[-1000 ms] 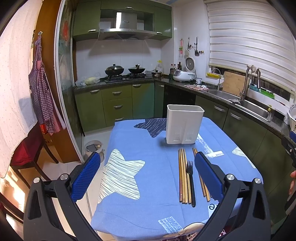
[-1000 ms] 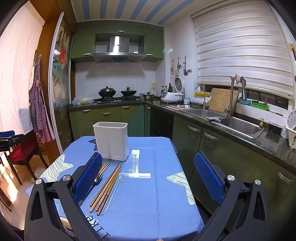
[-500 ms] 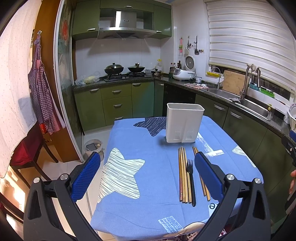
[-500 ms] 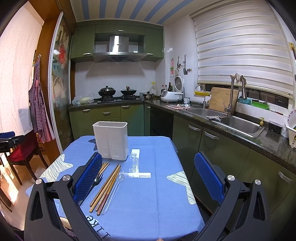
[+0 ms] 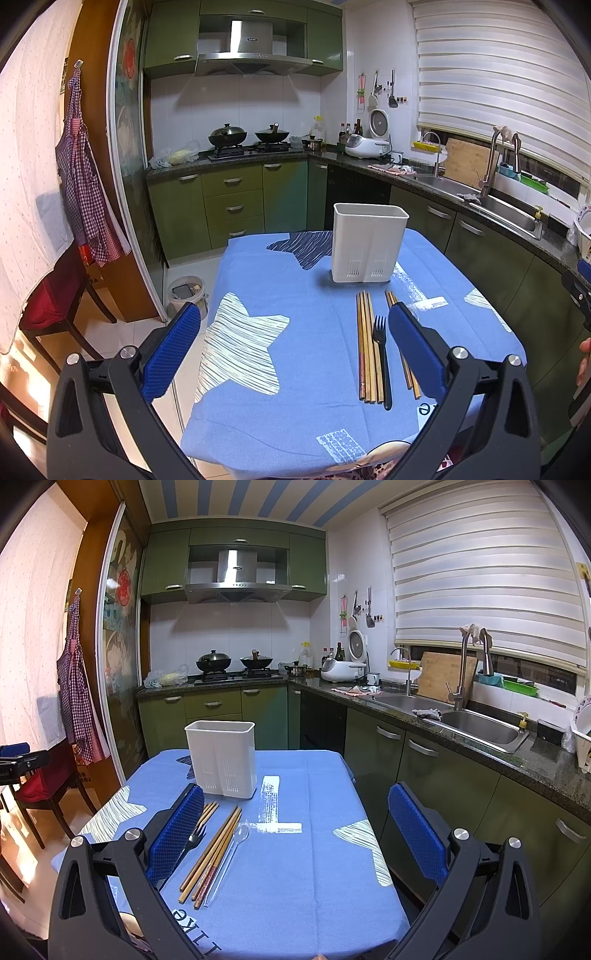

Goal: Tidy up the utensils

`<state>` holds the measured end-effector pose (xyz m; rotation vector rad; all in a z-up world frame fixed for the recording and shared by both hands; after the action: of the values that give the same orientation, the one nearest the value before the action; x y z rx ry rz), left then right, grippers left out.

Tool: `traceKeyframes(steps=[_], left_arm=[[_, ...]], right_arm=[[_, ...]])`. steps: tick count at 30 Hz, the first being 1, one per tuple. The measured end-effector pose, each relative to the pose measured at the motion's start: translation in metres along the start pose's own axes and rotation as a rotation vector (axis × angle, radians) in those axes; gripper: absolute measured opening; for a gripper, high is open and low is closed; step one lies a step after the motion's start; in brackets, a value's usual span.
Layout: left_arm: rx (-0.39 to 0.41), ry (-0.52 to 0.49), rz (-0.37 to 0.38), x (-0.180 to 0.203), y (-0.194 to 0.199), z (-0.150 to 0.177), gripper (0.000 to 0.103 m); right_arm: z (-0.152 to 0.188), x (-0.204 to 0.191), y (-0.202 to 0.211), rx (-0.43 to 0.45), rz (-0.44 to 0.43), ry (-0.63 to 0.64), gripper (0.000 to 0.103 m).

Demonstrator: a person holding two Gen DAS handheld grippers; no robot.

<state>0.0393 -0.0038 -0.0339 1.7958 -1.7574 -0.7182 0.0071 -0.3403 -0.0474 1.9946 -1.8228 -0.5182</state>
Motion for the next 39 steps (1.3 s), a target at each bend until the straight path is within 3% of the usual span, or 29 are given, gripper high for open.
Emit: traceKeyframes(steps=[39], left_arm=[[-0.009,0.003,-0.001,-0.001,-0.001,0.003,0.097]], right_arm=[[0.006,-0.004,-0.011,-0.014,0.001,0.002,0.099]])
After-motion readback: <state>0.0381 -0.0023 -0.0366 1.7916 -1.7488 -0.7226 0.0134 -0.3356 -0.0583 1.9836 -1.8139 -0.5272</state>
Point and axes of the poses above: each gripper's, at about its wrist camera, not at the fingertips, and y roughly against the way its jaws point, x to its right, z to its underside, the point moved 4 cm from there along -y, roughly the way its jaws point, and after that the axes turned 15 degrees about -x, right-handed, at the moved point
